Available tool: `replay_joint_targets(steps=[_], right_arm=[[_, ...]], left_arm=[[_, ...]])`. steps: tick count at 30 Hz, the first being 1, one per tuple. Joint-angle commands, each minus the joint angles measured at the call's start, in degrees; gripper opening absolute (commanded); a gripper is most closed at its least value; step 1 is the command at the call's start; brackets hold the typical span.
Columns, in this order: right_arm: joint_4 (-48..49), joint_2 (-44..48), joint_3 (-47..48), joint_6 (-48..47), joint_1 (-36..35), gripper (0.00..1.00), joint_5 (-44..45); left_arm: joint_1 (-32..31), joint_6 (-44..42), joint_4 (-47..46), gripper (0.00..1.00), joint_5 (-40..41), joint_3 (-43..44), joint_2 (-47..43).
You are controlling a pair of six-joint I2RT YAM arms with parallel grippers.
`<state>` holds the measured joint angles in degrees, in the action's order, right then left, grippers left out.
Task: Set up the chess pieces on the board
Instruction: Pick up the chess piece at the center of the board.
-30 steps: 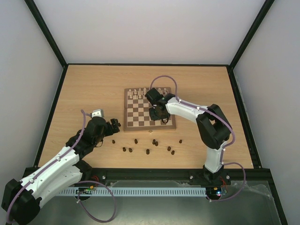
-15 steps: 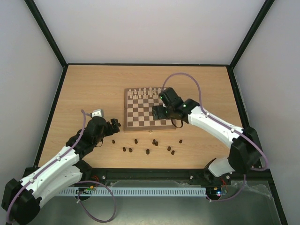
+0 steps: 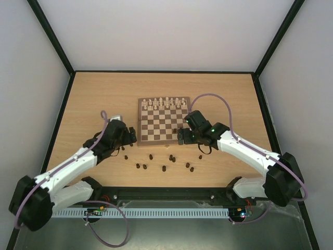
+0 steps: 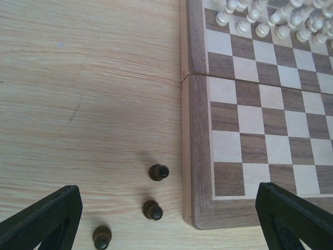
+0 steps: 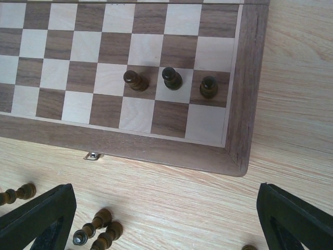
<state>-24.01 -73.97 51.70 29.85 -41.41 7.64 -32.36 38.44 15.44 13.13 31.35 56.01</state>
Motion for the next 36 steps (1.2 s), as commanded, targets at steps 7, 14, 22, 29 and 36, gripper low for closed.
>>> replay_joint_targets(steps=[7, 14, 22, 29, 36], right_arm=[[1.4, 2.6, -3.3, -0.9, -0.3, 0.9, 2.2], [2.9, 3.4, -4.7, -1.3, -0.3, 0.87, 0.0], [3.6, 3.8, -5.2, -1.5, -0.2, 0.85, -1.0], [3.8, 3.8, -5.4, -1.5, -0.2, 0.85, -1.2], [4.0, 3.3, -5.6, -1.5, -0.2, 0.84, -1.6]], left_arm=[[2.0, -3.3, 0.0, 0.79, -8.3, 4.9, 13.7], [2.2, -2.6, -1.7, 0.62, -7.8, 5.2, 17.5], [2.2, -2.3, -2.9, 0.52, -5.3, 6.2, 20.7], [2.2, -2.5, -3.1, 0.44, -2.4, 7.8, 23.3], [2.2, -2.6, -3.3, 0.41, -2.1, 8.2, 26.2]])
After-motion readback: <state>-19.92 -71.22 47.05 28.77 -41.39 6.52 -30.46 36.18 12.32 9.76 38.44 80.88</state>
